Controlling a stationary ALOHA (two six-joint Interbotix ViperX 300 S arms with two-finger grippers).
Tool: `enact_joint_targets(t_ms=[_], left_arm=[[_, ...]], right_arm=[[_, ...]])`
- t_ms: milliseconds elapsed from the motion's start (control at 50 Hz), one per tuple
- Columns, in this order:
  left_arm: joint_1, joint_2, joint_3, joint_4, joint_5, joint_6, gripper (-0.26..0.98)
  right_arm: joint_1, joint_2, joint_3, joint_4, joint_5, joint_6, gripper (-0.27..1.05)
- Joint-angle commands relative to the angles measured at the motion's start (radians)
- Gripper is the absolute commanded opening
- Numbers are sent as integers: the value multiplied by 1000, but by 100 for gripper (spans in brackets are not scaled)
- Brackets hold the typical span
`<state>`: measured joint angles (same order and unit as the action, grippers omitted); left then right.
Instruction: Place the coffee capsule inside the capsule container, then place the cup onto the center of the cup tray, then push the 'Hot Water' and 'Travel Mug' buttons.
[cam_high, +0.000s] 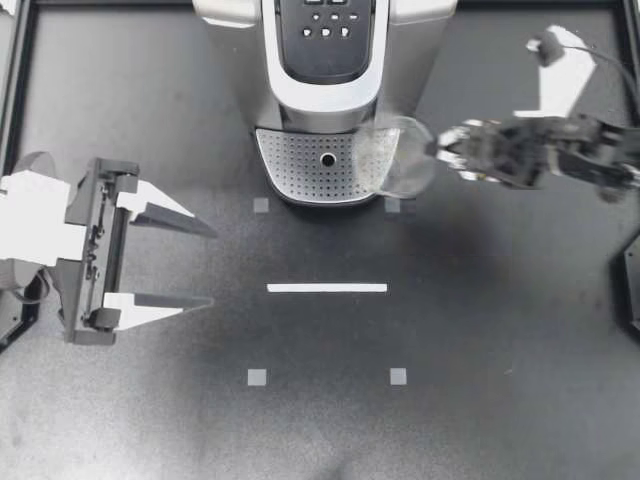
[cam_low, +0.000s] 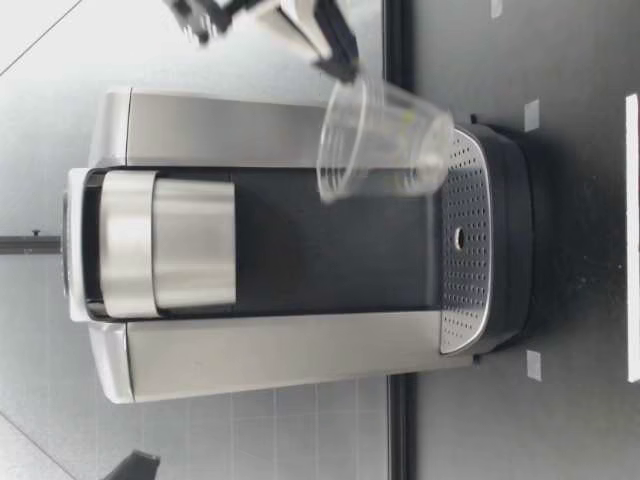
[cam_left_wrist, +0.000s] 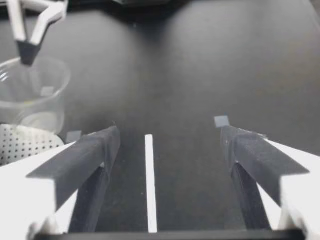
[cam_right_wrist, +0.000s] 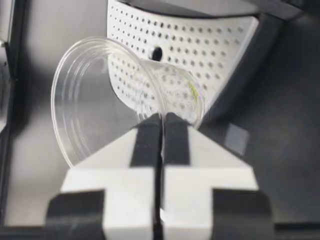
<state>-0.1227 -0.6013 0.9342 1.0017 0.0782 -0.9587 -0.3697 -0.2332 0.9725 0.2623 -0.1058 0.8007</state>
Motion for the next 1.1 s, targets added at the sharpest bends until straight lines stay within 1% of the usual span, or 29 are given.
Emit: enact_joint_targets(t_ms=[0,200,460,860,960,1080], left_arm=[[3,-2,-9,-2,-6,-2,75],[3,12,-6,-3,-5,-2,74],[2,14,2,-2,-6,0,75],[3,0,11,-3,-6,-2,75],[3,0,9,-3,-6,-2,75],[2,0,11,-5,-6,-2,74]], right_arm=[[6,26,-55,-3,-12,-2,0],[6,115,-124,-3,-15,-2,0],[6,178,-184,-5,-18,-2,0],[5,204,-207,-3,-17,2,1],[5,206,-213,-3,-20,2,3],[6,210,-221,-3,-23,0,11]])
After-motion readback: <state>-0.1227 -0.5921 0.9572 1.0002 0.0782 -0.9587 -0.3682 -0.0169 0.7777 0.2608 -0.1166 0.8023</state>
